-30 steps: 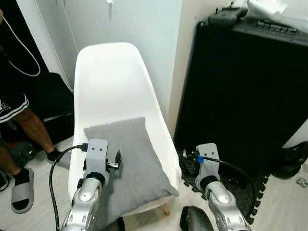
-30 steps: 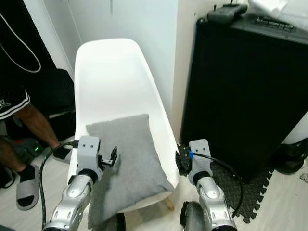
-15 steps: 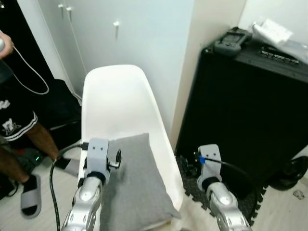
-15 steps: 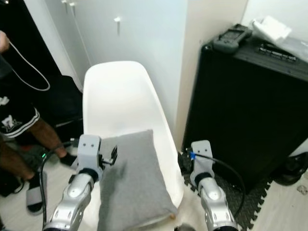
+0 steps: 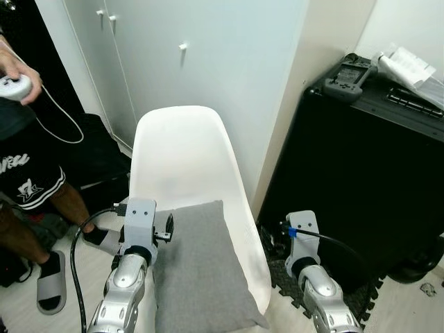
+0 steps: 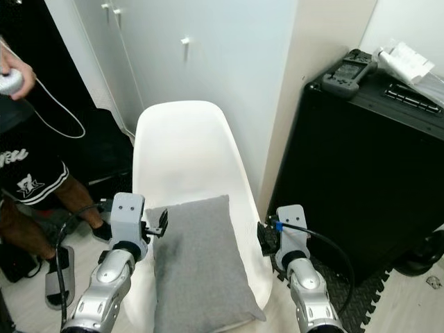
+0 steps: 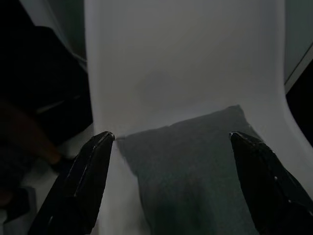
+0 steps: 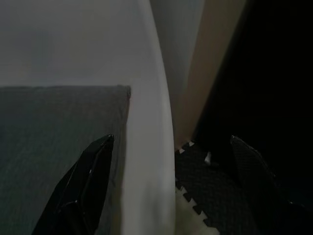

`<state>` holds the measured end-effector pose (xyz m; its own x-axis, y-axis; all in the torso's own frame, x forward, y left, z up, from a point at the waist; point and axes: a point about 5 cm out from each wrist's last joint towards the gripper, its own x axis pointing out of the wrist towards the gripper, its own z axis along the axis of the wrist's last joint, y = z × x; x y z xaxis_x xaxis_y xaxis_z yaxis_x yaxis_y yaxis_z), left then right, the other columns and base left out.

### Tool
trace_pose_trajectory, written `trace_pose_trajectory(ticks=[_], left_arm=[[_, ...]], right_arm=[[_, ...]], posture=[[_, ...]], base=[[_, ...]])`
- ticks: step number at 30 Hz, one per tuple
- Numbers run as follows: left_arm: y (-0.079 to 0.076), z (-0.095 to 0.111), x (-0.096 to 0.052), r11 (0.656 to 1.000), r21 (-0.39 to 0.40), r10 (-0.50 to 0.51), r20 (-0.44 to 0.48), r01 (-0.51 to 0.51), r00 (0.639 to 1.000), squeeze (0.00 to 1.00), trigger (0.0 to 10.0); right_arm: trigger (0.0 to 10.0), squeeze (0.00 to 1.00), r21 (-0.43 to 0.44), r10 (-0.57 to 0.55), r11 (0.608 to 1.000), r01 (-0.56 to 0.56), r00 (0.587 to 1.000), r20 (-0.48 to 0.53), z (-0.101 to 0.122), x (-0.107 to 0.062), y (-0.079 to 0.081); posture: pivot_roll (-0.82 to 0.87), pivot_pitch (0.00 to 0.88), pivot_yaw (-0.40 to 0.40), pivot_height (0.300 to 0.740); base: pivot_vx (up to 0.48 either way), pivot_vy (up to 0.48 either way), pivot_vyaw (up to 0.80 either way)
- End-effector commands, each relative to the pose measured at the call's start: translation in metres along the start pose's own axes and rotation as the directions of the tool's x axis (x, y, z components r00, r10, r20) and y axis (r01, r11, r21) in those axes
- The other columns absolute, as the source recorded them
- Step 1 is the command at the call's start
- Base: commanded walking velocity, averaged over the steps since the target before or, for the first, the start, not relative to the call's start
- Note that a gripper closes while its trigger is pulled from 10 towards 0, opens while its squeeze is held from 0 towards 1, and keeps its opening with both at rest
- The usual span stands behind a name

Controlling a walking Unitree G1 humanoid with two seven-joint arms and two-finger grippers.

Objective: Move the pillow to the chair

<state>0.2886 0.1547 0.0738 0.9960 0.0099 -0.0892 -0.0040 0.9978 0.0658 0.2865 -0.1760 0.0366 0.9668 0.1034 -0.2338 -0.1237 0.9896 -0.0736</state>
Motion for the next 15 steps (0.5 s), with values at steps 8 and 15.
trace_pose_trajectory(ticks=[8,15], left_arm=[[0.003,-0.037,-0.004,0.997,-0.061,0.032,-0.185,-0.044,0.982,0.00,10.0],[0.004,-0.037,-0.004,0.998,-0.042,0.032,-0.178,-0.040,0.984,0.00,10.0]], right_arm=[[10.0,0.00,-0.018,0.028,0.999,-0.031,0.991,-0.131,-0.032,-0.006,0.007],[10.0,0.00,0.006,0.015,1.000,-0.015,0.992,-0.123,-0.032,-0.006,0.007]], posture=[[0.03,0.113,-0.007,0.740],[0.03,0.112,-0.004,0.740]], base=[[0.000,0.000,0.00],[0.000,0.000,0.00]])
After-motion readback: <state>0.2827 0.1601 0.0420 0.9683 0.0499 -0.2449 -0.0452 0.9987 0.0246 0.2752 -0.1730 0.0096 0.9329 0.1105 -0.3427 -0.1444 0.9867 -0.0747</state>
